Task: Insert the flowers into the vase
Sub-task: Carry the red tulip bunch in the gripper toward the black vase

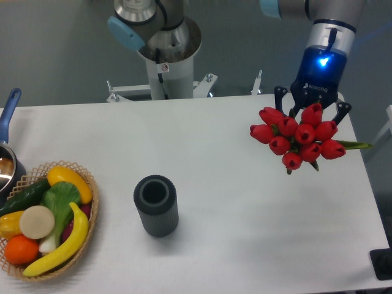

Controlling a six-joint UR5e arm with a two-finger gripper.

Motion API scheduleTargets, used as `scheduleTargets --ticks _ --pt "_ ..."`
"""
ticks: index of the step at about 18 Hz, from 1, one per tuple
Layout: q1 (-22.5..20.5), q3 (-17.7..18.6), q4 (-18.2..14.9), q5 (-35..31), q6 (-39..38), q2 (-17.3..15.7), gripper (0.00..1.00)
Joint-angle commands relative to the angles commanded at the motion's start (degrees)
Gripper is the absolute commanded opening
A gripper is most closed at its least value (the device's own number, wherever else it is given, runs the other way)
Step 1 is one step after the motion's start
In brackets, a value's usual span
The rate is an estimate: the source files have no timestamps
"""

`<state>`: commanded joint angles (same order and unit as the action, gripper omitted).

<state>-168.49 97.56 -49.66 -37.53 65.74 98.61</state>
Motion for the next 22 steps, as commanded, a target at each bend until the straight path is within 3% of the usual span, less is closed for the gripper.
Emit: scheduleTargets --ticks 4,22 --pt "0.3 1.1 0.0 -0.8 0.0 -1.5 0.48" --pt "1.3 -0.5 0.7 2.4 0.1 0.6 0.48"
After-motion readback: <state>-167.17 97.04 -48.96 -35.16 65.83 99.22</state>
